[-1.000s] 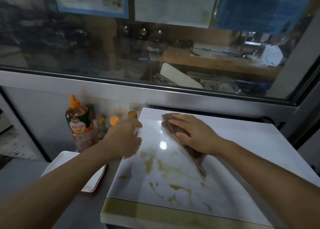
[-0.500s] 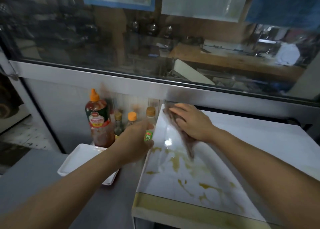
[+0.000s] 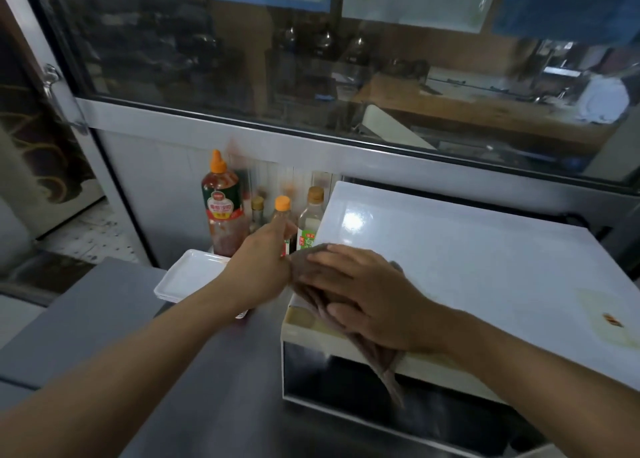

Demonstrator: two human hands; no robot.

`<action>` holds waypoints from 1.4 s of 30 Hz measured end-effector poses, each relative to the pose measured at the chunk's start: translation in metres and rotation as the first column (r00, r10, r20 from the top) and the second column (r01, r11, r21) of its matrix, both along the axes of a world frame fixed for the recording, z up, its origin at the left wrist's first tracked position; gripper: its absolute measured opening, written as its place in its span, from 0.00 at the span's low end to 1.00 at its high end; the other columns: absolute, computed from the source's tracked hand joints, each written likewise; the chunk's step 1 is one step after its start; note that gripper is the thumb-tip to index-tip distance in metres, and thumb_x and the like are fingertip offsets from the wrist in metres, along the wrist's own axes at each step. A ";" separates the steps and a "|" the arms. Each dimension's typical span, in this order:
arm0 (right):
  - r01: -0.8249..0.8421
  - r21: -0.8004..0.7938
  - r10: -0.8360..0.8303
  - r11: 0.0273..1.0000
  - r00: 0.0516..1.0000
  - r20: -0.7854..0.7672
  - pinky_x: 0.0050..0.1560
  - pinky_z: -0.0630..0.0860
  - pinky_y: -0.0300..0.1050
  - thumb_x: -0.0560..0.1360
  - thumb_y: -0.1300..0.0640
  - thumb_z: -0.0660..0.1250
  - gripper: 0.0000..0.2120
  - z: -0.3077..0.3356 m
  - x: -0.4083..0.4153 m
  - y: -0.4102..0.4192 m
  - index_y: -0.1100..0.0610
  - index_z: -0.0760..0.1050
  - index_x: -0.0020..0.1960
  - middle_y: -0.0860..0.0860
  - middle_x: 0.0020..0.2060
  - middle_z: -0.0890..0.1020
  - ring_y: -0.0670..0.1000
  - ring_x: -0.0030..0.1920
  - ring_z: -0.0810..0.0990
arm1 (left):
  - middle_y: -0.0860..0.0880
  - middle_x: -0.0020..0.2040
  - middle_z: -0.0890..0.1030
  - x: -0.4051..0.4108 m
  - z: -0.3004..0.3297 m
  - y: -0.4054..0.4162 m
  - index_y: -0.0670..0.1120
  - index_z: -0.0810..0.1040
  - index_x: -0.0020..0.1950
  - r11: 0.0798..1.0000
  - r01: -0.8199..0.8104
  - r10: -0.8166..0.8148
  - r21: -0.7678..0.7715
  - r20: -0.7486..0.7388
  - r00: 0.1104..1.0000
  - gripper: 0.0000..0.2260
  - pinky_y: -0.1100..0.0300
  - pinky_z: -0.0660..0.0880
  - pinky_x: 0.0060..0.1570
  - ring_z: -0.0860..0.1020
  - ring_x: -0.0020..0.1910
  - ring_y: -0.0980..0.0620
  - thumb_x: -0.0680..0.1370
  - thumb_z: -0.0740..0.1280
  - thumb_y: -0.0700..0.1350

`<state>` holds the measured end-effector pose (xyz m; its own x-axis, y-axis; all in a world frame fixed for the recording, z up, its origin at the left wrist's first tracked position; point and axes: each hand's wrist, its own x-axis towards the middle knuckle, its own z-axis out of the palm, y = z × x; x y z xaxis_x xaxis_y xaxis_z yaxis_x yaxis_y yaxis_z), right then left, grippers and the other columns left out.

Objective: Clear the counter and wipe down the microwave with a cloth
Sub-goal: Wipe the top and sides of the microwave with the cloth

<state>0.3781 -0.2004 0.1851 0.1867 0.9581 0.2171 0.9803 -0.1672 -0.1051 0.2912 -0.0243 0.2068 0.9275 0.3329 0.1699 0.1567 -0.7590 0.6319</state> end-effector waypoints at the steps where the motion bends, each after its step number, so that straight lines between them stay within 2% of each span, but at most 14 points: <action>1: 0.035 -0.008 -0.035 0.999 0.999 0.000 0.67 0.63 0.50 0.74 0.49 0.57 0.24 0.000 0.007 -0.007 0.45 0.66 0.70 0.46 0.71 0.68 0.51 0.70 0.65 | 0.43 0.57 0.77 -0.005 0.000 -0.003 0.42 0.71 0.60 1.000 -0.003 0.003 0.002 -0.005 1.000 0.14 0.51 0.74 0.54 0.77 0.53 0.44 0.74 0.63 0.35; 5: 0.465 -0.104 -0.465 0.879 0.885 0.025 0.73 0.56 0.51 0.79 0.49 0.54 0.23 0.006 0.051 -0.020 0.45 0.61 0.73 0.46 0.75 0.59 0.51 0.74 0.58 | 0.46 0.58 0.78 -0.021 -0.004 -0.016 0.45 0.68 0.62 1.000 -0.002 0.001 -0.012 -0.072 0.997 0.15 0.52 0.75 0.56 0.77 0.55 0.46 0.76 0.61 0.35; 7: 0.541 -0.117 -0.541 0.833 0.840 0.029 0.73 0.53 0.54 0.79 0.48 0.51 0.23 0.005 0.048 -0.011 0.44 0.58 0.74 0.46 0.76 0.56 0.52 0.74 0.54 | 0.47 0.57 0.79 -0.025 -0.005 -0.022 0.45 0.67 0.63 0.998 -0.017 0.013 -0.054 -0.082 0.997 0.15 0.51 0.75 0.57 0.77 0.56 0.45 0.77 0.61 0.36; 11: 0.379 -0.074 -0.380 0.923 0.925 -0.006 0.72 0.50 0.54 0.76 0.43 0.46 0.26 -0.003 -0.012 -0.004 0.41 0.56 0.74 0.44 0.76 0.56 0.50 0.75 0.52 | 0.45 0.55 0.79 -0.030 -0.003 -0.030 0.44 0.66 0.63 0.986 -0.134 0.129 -0.104 -0.050 0.990 0.17 0.51 0.74 0.54 0.77 0.55 0.44 0.76 0.63 0.36; 15: 0.299 -0.041 -0.298 0.953 0.954 0.031 0.70 0.57 0.53 0.75 0.40 0.46 0.27 -0.002 -0.046 -0.059 0.42 0.57 0.74 0.43 0.75 0.60 0.49 0.74 0.58 | 0.46 0.59 0.76 -0.031 -0.005 -0.041 0.47 0.67 0.64 0.995 -0.074 0.066 -0.064 -0.114 0.991 0.20 0.55 0.74 0.53 0.75 0.58 0.45 0.75 0.66 0.36; 18: 0.501 -0.090 -0.500 0.861 0.865 0.033 0.73 0.55 0.50 0.78 0.41 0.47 0.25 -0.002 -0.019 -0.107 0.41 0.56 0.74 0.41 0.75 0.57 0.47 0.75 0.55 | 0.47 0.65 0.72 -0.028 -0.009 -0.053 0.48 0.72 0.65 0.994 -0.052 0.066 0.100 -0.145 0.987 0.19 0.58 0.70 0.58 0.72 0.62 0.46 0.75 0.66 0.37; 22: 0.784 -0.106 -0.789 0.612 0.614 -0.011 0.71 0.54 0.52 0.79 0.45 0.49 0.22 0.005 0.013 -0.118 0.43 0.58 0.73 0.44 0.76 0.55 0.51 0.74 0.53 | 0.48 0.68 0.70 -0.028 -0.009 -0.066 0.48 0.74 0.63 0.967 -0.070 0.102 0.243 -0.121 0.987 0.16 0.46 0.66 0.67 0.66 0.67 0.45 0.76 0.65 0.39; 24: 0.760 -0.085 -0.762 0.644 0.647 0.014 0.70 0.53 0.53 0.78 0.44 0.47 0.23 0.003 0.000 -0.099 0.44 0.59 0.73 0.46 0.76 0.56 0.52 0.74 0.53 | 0.49 0.67 0.71 -0.026 -0.009 -0.075 0.48 0.75 0.62 0.963 -0.055 0.081 0.264 -0.089 0.993 0.14 0.46 0.64 0.67 0.67 0.67 0.46 0.77 0.63 0.40; 27: 0.587 -0.042 -0.586 0.809 0.810 0.022 0.72 0.53 0.54 0.76 0.40 0.42 0.28 -0.007 -0.046 -0.098 0.44 0.57 0.74 0.44 0.76 0.57 0.50 0.75 0.53 | 0.50 0.65 0.74 -0.020 -0.010 -0.094 0.48 0.75 0.62 0.959 0.006 0.003 0.284 -0.029 1.000 0.14 0.48 0.64 0.65 0.68 0.66 0.46 0.77 0.61 0.40; 30: 0.559 -0.022 -0.559 0.829 0.829 0.032 0.71 0.55 0.54 0.76 0.41 0.43 0.27 -0.007 -0.059 -0.144 0.43 0.58 0.74 0.43 0.75 0.59 0.48 0.75 0.56 | 0.50 0.66 0.74 -0.015 -0.012 -0.115 0.47 0.74 0.63 0.957 0.068 -0.059 0.281 -0.041 0.997 0.16 0.50 0.64 0.64 0.68 0.66 0.46 0.76 0.60 0.38; 34: 0.773 -0.078 -0.774 0.629 0.633 0.027 0.73 0.52 0.49 0.79 0.42 0.48 0.25 -0.001 -0.024 -0.208 0.44 0.57 0.75 0.43 0.76 0.56 0.47 0.75 0.53 | 0.50 0.66 0.74 -0.014 -0.015 -0.128 0.47 0.74 0.63 0.950 0.067 -0.054 0.306 -0.051 0.997 0.16 0.48 0.64 0.62 0.69 0.65 0.45 0.77 0.59 0.38; 37: 0.865 -0.055 -0.866 0.498 0.500 0.018 0.70 0.54 0.52 0.79 0.43 0.49 0.24 0.000 -0.019 -0.201 0.46 0.58 0.73 0.47 0.75 0.57 0.52 0.73 0.55 | 0.51 0.65 0.74 -0.014 -0.014 -0.132 0.48 0.74 0.62 0.949 0.037 -0.015 0.314 -0.069 0.997 0.15 0.47 0.63 0.62 0.68 0.65 0.45 0.77 0.59 0.39; 39: 0.845 -0.044 -0.843 0.532 0.534 0.064 0.69 0.57 0.55 0.77 0.42 0.45 0.25 -0.002 -0.031 -0.178 0.47 0.58 0.72 0.49 0.74 0.59 0.55 0.72 0.57 | 0.51 0.64 0.75 -0.013 -0.012 -0.137 0.48 0.74 0.61 0.945 0.023 0.001 0.327 -0.072 0.997 0.13 0.47 0.63 0.62 0.69 0.64 0.45 0.78 0.59 0.40; 42: 0.733 -0.007 -0.728 0.681 0.677 0.110 0.69 0.56 0.54 0.75 0.41 0.41 0.28 -0.007 -0.052 -0.164 0.48 0.60 0.72 0.50 0.73 0.61 0.54 0.72 0.58 | 0.52 0.64 0.75 -0.013 -0.011 -0.152 0.48 0.74 0.61 0.943 0.057 -0.034 0.327 -0.076 0.997 0.13 0.47 0.63 0.62 0.68 0.65 0.46 0.78 0.60 0.40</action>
